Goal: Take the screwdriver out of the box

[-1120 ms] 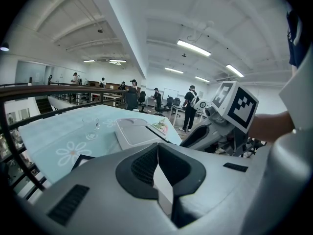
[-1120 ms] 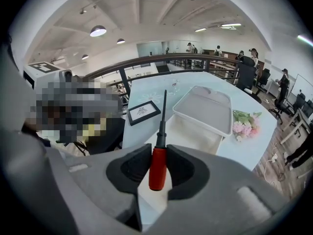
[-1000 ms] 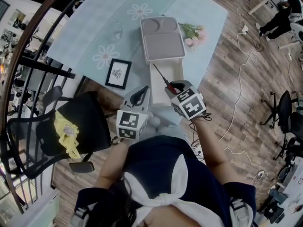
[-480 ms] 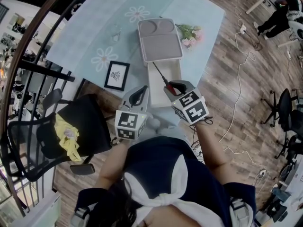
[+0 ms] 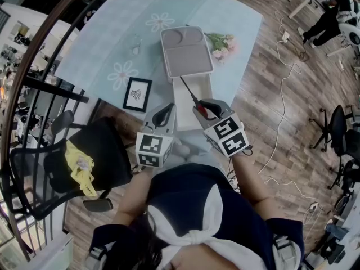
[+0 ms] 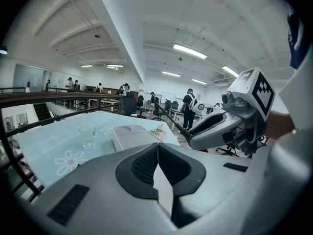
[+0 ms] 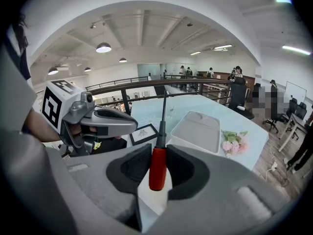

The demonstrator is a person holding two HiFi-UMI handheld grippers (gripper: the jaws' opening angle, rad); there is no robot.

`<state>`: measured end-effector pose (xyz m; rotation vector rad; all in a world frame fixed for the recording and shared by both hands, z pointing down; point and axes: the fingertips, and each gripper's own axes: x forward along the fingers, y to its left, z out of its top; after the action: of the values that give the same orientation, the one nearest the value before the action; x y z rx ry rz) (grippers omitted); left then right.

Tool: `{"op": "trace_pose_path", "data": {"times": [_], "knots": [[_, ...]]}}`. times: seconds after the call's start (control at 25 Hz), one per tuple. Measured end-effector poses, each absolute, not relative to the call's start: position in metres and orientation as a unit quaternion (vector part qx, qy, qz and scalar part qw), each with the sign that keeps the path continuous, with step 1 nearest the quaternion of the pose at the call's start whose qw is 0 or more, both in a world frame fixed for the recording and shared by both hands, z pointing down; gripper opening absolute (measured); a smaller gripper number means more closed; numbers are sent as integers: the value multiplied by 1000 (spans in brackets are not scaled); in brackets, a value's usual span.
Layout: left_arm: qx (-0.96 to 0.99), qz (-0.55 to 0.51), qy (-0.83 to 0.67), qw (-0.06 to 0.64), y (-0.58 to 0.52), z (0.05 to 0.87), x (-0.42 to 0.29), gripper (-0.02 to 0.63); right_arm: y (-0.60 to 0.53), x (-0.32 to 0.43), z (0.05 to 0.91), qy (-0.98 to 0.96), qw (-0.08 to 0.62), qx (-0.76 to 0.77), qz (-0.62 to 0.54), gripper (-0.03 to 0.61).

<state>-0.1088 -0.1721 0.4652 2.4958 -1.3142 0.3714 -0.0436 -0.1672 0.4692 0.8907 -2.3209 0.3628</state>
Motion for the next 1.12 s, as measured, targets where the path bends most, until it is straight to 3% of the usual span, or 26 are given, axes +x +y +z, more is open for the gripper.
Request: {"op": "trace_pose_path", "data": {"times": [1.12], "knots": [[884, 119, -439, 109, -175, 433, -93, 18, -166, -37, 408, -896, 239, 367, 78, 94]]}}
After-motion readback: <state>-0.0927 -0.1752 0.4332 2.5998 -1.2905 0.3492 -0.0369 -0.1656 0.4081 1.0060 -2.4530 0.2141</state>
